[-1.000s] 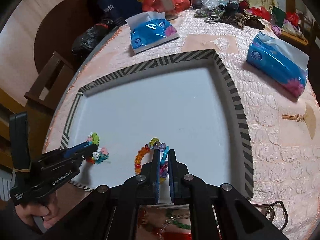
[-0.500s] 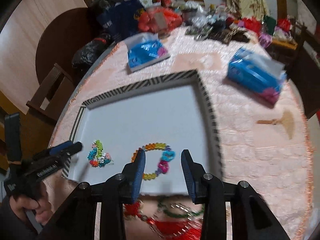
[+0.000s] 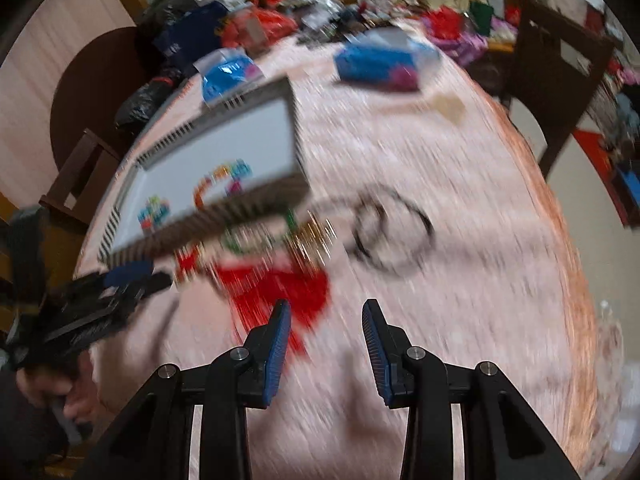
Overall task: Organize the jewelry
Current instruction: 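Grasp the red tassel knot ornament by its gold ring with the left tool, then grasp the gold watch with the right tool while the left tool lifts the red tassel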
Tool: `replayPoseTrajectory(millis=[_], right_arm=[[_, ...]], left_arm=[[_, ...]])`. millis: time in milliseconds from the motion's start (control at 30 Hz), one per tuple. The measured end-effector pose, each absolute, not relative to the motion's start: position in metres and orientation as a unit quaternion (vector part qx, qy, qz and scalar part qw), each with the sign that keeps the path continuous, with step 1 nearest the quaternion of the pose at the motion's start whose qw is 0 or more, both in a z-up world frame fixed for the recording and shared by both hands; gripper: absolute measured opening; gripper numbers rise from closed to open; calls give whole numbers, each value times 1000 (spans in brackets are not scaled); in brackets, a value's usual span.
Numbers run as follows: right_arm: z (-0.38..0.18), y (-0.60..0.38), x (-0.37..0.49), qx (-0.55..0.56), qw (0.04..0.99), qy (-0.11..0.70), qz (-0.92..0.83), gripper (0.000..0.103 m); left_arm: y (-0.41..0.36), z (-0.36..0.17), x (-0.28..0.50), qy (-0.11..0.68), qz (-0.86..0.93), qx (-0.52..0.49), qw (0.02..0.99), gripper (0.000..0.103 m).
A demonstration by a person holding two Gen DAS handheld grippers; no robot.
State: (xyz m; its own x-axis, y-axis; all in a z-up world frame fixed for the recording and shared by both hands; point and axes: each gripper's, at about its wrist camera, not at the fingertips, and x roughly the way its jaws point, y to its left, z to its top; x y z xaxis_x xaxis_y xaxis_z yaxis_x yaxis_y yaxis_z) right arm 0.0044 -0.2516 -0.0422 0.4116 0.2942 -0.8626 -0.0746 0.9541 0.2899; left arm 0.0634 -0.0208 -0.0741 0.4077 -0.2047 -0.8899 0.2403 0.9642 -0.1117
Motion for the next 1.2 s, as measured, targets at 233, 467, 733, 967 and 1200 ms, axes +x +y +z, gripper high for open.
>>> replayPoseTrajectory(millis=[233, 467, 733, 967, 1200], right_arm=[[-48, -289, -29, 112, 832, 537, 88, 35], [-42, -301, -29, 113, 837, 527, 94, 35], [-43, -287, -14, 111, 837, 520, 127, 35], [-40, -267, -5, 112, 837, 510, 163, 35], [-43, -232, 16, 127, 841, 492, 184, 35]], left_arm=[[-43, -84, 69, 510, -113, 60, 851, 50], [-25, -72, 51, 509, -104, 27, 854, 3], [-8, -53, 8, 498, -111, 5, 860, 2], [28, -40, -20, 489, -75, -25, 869, 2], [65, -37, -27, 494, -52, -40, 867, 2]])
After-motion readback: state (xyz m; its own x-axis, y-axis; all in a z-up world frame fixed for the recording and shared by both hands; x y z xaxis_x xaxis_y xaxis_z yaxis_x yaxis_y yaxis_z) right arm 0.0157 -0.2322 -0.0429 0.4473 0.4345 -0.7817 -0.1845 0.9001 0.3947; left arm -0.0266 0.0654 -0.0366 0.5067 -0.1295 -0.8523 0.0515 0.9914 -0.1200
